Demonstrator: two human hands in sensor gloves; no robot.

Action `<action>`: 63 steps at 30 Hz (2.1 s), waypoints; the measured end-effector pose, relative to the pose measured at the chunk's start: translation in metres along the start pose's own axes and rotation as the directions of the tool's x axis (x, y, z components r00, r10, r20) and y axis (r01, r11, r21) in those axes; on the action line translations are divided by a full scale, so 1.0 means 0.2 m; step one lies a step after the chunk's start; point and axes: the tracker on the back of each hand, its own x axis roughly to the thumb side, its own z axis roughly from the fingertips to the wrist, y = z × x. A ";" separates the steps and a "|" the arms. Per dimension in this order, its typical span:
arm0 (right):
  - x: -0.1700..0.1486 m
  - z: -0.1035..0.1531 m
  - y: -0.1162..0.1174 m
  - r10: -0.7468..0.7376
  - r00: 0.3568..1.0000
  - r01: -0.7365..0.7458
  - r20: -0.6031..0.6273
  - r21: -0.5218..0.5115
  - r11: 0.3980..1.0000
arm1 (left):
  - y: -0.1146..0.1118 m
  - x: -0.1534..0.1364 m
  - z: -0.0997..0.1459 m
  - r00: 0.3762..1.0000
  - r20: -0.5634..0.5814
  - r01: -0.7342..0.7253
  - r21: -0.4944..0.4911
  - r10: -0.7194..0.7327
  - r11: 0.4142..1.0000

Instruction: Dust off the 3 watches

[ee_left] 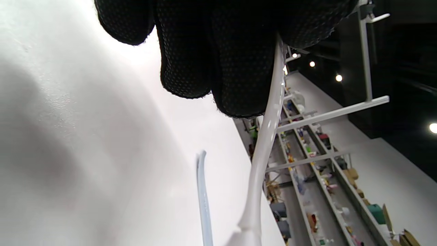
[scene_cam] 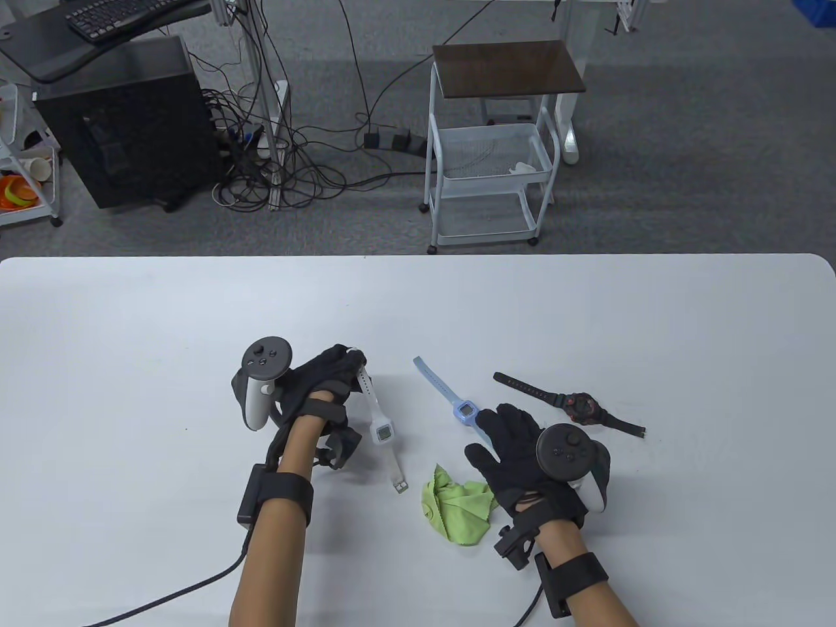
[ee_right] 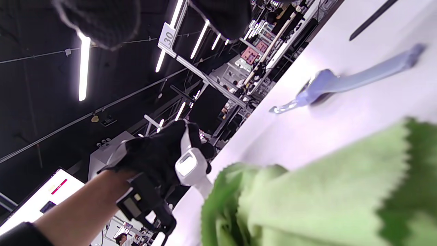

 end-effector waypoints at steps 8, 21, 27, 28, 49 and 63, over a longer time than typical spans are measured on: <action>0.01 0.00 0.00 -0.009 1.000 0.009 0.012 -0.017 1.000 | -0.03 -0.02 -0.08 0.987 -0.036 0.156 -0.022 -0.156 0.988; 0.02 -0.01 0.00 -0.058 0.993 0.064 0.100 -0.063 0.996 | -0.12 -0.04 -0.19 0.899 -0.149 0.406 -0.073 -0.412 0.911; 0.01 -0.01 0.00 -0.059 0.995 0.064 0.082 -0.055 0.996 | -0.14 -0.06 -0.22 0.882 -0.193 0.422 -0.085 -0.430 0.903; 0.01 -0.01 0.00 -0.060 0.995 0.065 0.080 -0.053 0.997 | -0.14 -0.07 -0.22 0.881 -0.192 0.425 -0.085 -0.433 0.901; -0.01 0.00 -0.02 -0.083 0.995 0.086 0.057 -0.049 0.995 | -0.12 -0.05 -0.18 0.865 -0.124 0.471 -0.136 -0.487 0.872; -0.02 0.01 -0.02 -0.147 0.978 0.155 0.151 -0.041 0.987 | -0.23 0.11 0.25 0.945 0.181 0.306 -0.182 -0.274 0.934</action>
